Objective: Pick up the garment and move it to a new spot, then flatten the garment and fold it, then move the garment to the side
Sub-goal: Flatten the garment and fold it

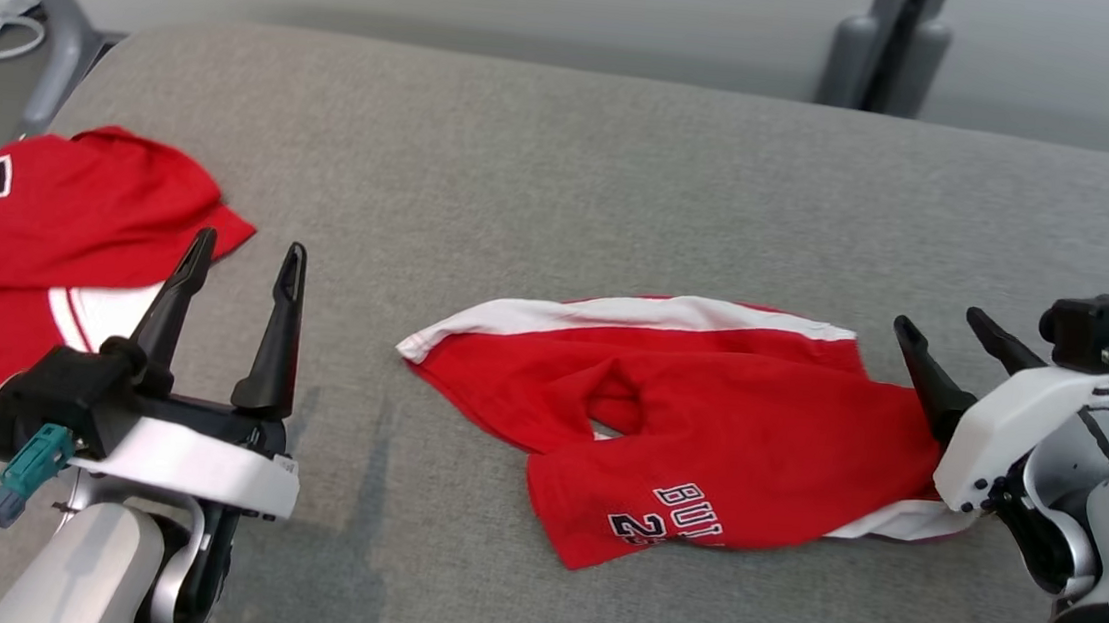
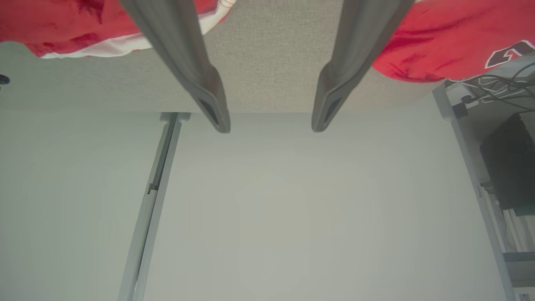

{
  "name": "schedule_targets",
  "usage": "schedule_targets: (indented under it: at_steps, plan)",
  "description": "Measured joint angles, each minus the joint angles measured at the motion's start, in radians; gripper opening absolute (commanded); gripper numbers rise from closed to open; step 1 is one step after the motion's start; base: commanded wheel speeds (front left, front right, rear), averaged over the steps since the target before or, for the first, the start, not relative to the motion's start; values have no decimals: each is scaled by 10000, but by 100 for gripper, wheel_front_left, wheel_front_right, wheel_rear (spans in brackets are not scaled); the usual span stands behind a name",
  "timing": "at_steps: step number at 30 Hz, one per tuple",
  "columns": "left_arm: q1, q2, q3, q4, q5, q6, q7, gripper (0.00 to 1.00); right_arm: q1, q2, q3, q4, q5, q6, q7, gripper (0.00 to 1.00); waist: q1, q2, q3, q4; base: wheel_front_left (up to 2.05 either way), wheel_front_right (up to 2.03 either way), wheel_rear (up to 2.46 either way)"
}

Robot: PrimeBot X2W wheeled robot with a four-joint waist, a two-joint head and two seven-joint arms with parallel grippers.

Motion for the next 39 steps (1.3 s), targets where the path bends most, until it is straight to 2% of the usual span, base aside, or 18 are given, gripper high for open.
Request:
schedule_targets:
  at_steps: [6,12,13,14,15,16,24,31,36,39]
  plan:
    - [-400,-326,-33,397,123,-234,-88,100,-666,-481,1022,763,819,0,897,100,0,0,512,547,0,0,0]
    - [-612,-679,33,738,301,-454,-123,100,-1027,-780,1873,1141,1714,0,1536,100,0,0,824,811,0,0,0]
    - [-617,-729,48,782,309,-468,-127,100,-1055,-794,1983,1164,1789,0,1553,88,0,0,845,811,0,0,0]
    - [-638,-788,69,805,347,-514,-128,100,-1101,-815,2067,1198,1893,0,1553,48,0,0,864,808,0,0,0]
    - [-668,-840,98,813,393,-550,-128,100,-1161,-834,2125,1212,1994,0,1532,28,0,0,886,803,0,0,0]
    - [-711,-871,134,825,414,-587,-128,100,-1205,-848,2151,1212,2080,0,1467,0,0,0,905,797,0,0,0]
    - [-765,-1106,510,949,709,-727,-130,100,-1575,-1060,2199,815,2476,0,529,0,0,0,893,614,0,0,0]
    - [-639,-1150,736,966,872,-849,-130,100,-1696,-1402,1985,-497,2201,0,395,0,0,0,724,151,0,0,0]
    - [-526,-1129,836,945,959,-884,-130,100,-470,-1515,1333,-2044,1705,0,740,0,0,0,596,-239,0,0,0]
    - [-411,-1099,880,940,982,-867,-132,100,714,-1289,757,-2880,1331,0,1020,0,0,0,530,-456,0,0,0]
